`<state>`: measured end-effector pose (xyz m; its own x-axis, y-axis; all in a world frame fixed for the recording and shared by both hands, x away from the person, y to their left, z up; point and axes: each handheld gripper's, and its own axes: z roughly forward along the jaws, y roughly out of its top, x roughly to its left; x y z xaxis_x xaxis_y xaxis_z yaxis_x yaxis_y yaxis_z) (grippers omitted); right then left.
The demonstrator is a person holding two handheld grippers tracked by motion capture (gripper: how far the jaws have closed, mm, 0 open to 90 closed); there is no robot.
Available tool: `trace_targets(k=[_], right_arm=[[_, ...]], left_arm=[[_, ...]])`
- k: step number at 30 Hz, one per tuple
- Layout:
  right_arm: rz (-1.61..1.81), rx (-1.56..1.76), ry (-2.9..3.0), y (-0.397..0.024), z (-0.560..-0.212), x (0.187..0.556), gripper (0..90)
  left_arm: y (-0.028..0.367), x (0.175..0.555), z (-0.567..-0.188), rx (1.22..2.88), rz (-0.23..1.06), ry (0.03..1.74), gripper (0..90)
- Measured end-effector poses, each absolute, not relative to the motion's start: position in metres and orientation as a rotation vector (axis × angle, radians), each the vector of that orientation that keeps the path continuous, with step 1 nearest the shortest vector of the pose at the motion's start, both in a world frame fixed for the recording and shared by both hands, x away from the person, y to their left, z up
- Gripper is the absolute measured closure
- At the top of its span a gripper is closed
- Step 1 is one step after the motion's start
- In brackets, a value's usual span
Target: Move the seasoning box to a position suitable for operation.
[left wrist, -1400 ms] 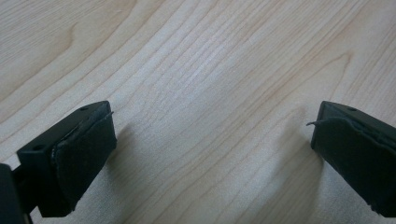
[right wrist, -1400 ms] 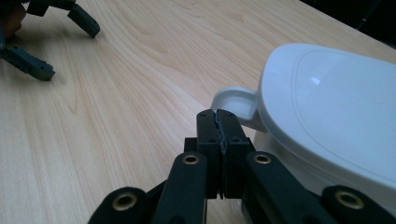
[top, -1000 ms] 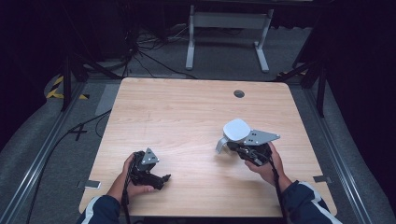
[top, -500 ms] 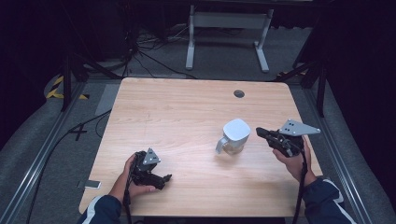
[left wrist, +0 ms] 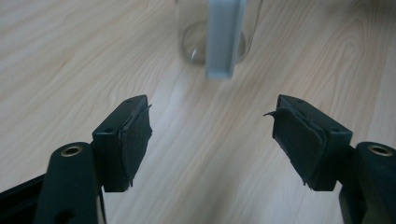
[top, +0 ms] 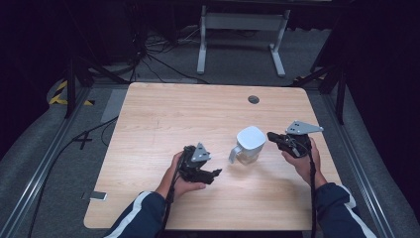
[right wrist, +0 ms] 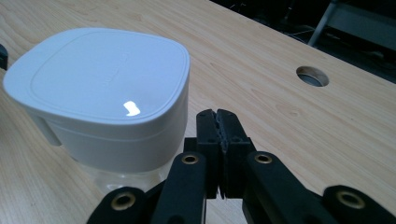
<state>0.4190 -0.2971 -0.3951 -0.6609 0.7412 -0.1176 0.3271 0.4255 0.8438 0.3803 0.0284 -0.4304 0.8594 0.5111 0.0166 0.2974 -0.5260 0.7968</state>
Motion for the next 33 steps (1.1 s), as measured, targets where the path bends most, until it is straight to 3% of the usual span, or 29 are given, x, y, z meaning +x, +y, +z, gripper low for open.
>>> trace_targets(k=[7, 10, 14, 20, 27, 33], right_arm=[[1.150, 0.907, 2.233, -0.285, -0.403, 0.429, 88.8], [1.167, 0.915, 2.237, -0.285, -0.404, 0.430, 88.8], [1.183, 0.900, 2.253, -0.285, -0.404, 0.428, 88.9], [1.196, 0.860, 2.282, -0.283, -0.404, 0.421, 89.0], [1.215, 0.769, 2.340, -0.283, -0.400, 0.394, 89.0], [1.246, 0.691, 2.373, -0.277, -0.397, 0.372, 88.9]], left_arm=[[-0.010, 0.392, -0.427, 2.139, 0.339, 0.564, 28.4], [-0.017, 0.392, -0.426, 2.141, 0.373, 0.530, 33.3], [-0.017, 0.395, -0.423, 2.119, 0.375, 0.523, 52.0], [-0.010, 0.396, -0.419, 2.138, 0.349, 0.472, 67.4], [0.005, 0.394, -0.417, 2.173, 0.342, 0.437, 66.5], [0.019, 0.397, -0.413, 2.131, 0.389, 0.514, 53.4]])
